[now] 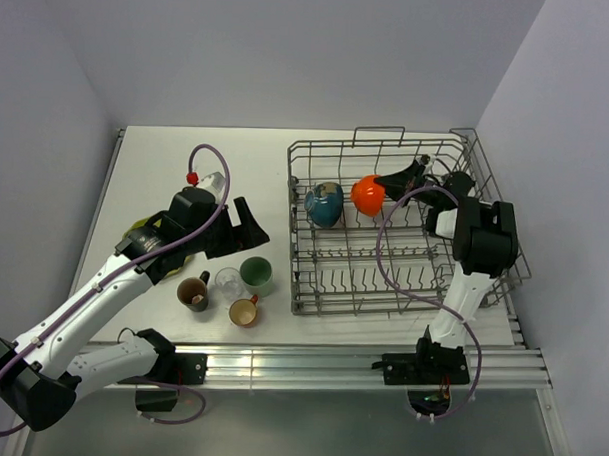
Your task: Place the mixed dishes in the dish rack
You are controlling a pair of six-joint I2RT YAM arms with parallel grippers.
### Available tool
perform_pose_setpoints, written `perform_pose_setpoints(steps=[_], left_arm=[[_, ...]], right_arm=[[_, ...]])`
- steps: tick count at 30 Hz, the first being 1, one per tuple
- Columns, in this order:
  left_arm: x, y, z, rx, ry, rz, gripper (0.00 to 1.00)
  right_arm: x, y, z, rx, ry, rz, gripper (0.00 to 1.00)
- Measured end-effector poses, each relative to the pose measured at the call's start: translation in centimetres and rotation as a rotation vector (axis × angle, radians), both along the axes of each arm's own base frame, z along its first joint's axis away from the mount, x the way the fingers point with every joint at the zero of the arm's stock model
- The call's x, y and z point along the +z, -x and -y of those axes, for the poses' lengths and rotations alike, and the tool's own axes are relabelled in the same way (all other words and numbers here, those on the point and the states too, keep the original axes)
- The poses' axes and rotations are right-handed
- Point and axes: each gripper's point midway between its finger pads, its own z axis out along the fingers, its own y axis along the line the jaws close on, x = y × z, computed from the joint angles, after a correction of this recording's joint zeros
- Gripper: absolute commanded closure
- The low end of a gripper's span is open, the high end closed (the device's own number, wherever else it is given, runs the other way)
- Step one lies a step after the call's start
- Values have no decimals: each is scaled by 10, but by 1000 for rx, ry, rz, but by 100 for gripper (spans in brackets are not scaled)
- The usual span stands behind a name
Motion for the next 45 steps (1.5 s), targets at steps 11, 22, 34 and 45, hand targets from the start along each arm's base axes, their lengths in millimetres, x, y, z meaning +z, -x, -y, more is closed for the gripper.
perform_pose_setpoints(steps=[11, 22, 34, 45], left_arm=[[0, 1, 1, -4, 3, -1, 7], [-7, -3, -1, 10, -21, -16, 7], [-61, 4, -32, 105, -196, -126, 12], [-101, 16, -41, 102, -291, -224, 26]], right_arm=[[-24, -7, 8, -18, 248, 49, 46], [-41, 3, 11, -12, 508, 83, 29], [-15, 12, 10, -45, 580, 122, 27], [54, 12, -5, -94, 629, 287, 28]])
